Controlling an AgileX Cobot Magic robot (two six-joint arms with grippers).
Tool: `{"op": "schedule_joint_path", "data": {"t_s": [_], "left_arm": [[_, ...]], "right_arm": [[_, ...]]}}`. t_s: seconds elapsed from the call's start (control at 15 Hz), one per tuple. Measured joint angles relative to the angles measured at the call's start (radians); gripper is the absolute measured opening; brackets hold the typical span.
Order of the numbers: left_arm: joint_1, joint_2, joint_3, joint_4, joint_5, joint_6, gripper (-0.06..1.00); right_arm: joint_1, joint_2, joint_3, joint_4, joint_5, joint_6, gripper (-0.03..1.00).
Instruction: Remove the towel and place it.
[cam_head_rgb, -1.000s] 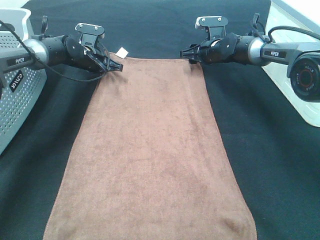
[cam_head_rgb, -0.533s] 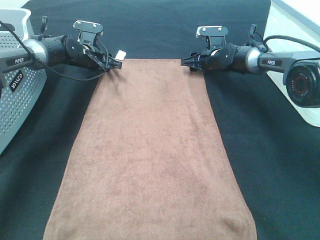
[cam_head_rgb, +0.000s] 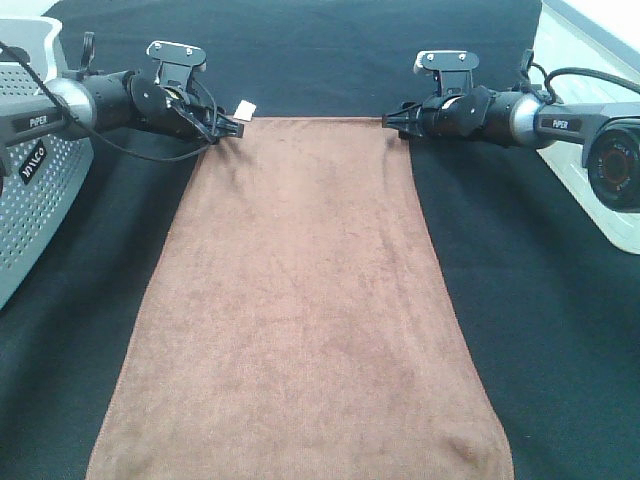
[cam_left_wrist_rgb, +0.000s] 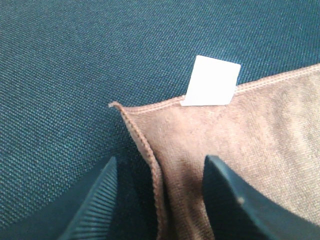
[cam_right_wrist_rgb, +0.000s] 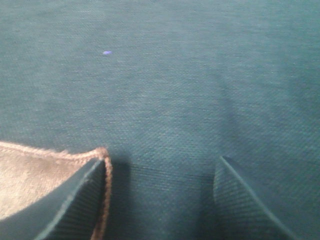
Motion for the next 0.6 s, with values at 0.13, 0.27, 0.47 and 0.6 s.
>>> {"op": "schedule_joint_path", "data": {"t_s": [0.13,0.27,0.47,0.6], "left_arm": [[0.0,0.0,0.0,0.0,0.0,0.0,0.5],[0.0,-0.004,0.0,0.0,0.001,0.0,0.5],[0.0,-0.059,0.0,0.0,0.028,-0.001,0.6],[0.0,-0.091,0.0,0.0,0.061,-0.001,0.67]], "right_arm": [[0.0,-0.001,0.0,0.0,0.002,0.0,0.58],[0.0,-0.025,0.001,0.003,0.027,0.0,0.58],[0.0,-0.168,0.003,0.027,0.137,0.004,0.58],[0.0,-0.222,0.002,0.029,0.199,0.004,0.58]]}}
